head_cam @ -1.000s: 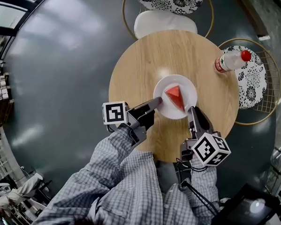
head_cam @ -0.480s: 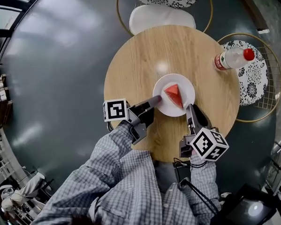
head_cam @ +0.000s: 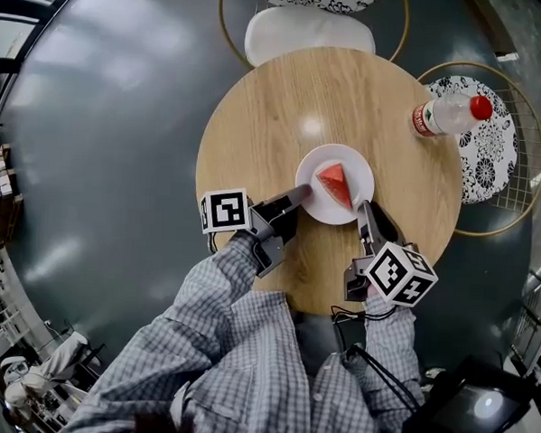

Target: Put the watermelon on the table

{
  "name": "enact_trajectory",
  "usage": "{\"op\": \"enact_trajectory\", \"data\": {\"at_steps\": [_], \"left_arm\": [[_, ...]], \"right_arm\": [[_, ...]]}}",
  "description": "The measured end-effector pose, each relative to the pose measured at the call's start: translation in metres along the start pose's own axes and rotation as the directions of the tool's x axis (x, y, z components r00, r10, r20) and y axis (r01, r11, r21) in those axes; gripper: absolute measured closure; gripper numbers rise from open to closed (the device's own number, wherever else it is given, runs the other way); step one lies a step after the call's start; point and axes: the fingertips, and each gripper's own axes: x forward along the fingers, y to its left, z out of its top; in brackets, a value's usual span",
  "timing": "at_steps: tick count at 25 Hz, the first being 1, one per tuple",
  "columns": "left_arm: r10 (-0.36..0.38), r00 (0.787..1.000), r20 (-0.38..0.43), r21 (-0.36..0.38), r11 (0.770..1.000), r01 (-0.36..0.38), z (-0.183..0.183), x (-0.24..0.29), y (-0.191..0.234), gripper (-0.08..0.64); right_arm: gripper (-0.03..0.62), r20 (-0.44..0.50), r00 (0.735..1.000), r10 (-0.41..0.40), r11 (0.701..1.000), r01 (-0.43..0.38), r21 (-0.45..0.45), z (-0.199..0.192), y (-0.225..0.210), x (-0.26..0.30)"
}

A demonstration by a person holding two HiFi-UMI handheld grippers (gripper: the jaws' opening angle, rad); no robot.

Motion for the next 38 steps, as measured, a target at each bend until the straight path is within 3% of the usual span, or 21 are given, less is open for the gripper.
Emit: {"op": "enact_trajectory", "data": {"at_steps": [3,8,13,15,17,18,19,21,23,25,26,27,31,34,37,38], "left_arm": [[-0.011,1.0,0.005,-0.014,1.0,0.011,-0.001,0.002,-0.002,0.537],[0.058,0.998,-0.001,0.003,0.998,-0.058,0.0,0.002,0.007,0.538],[0.08,0.997,-0.007,0.002,0.997,-0.08,0.001,0.003,0.009,0.54],[0.087,0.996,-0.007,0.003,0.996,-0.087,0.001,0.004,0.009,0.54],[0.091,0.996,-0.007,0.003,0.996,-0.091,0.001,0.004,0.009,0.54],[0.091,0.996,-0.008,0.003,0.996,-0.091,0.002,0.003,0.009,0.54],[0.091,0.996,-0.01,0.004,0.996,-0.09,0.002,0.003,0.009,0.54],[0.089,0.996,-0.016,0.005,0.996,-0.089,0.001,0.004,0.009,0.54],[0.089,0.996,-0.019,0.002,0.996,-0.089,0.001,0.005,0.009,0.54],[0.089,0.996,-0.019,0.002,0.996,-0.089,0.001,0.005,0.009,0.54],[0.089,0.996,-0.018,0.003,0.996,-0.089,0.001,0.005,0.009,0.54],[0.088,0.996,-0.018,0.004,0.996,-0.088,0.001,0.005,0.009,0.54],[0.088,0.996,-0.021,0.005,0.996,-0.088,0.001,0.005,0.009,0.54],[0.089,0.996,-0.024,0.006,0.996,-0.088,0.001,0.005,0.009,0.54],[0.087,0.996,-0.027,0.008,0.996,-0.087,0.001,0.005,0.008,0.54],[0.085,0.996,-0.028,0.007,0.996,-0.085,0.001,0.005,0.007,0.538]], "right_arm": [[0.517,-0.005,1.0,-0.007,1.0,0.007,0.003,-0.002,-0.002,0.002],[0.517,-0.003,1.0,-0.009,1.0,0.009,0.017,-0.002,-0.005,0.004],[0.517,0.014,0.999,-0.047,0.999,0.047,0.004,0.003,-0.011,0.0],[0.517,0.023,0.998,-0.061,0.997,0.062,-0.055,0.006,-0.013,-0.004],[0.517,0.024,0.998,-0.064,0.979,0.067,-0.194,0.009,-0.009,-0.01],[0.517,0.025,0.998,-0.063,0.955,0.067,-0.289,0.01,-0.005,-0.014],[0.517,0.026,0.998,-0.062,0.918,0.068,-0.39,0.01,0.002,-0.019],[0.517,0.02,0.998,-0.06,0.807,0.06,-0.587,0.006,0.019,-0.026],[0.517,-0.019,0.998,-0.06,0.65,0.025,-0.759,-0.011,0.039,-0.028],[0.517,-0.073,0.995,-0.066,0.47,-0.034,-0.882,-0.034,0.054,-0.026],[0.517,-0.097,0.993,-0.069,0.398,-0.062,-0.915,-0.043,0.059,-0.023],[0.517,-0.116,0.99,-0.075,0.344,-0.083,-0.935,-0.051,0.063,-0.02],[0.517,-0.137,0.984,-0.113,0.148,-0.12,-0.982,-0.069,0.068,-0.007],[0.517,-0.118,0.986,-0.116,0.062,-0.112,-0.992,-0.073,0.07,0.001],[0.523,-0.081,0.988,-0.128,-0.052,-0.088,-0.995,-0.072,0.07,0.006],[0.531,-0.078,0.988,-0.129,-0.072,-0.088,-0.994,-0.073,0.07,0.006]]}}
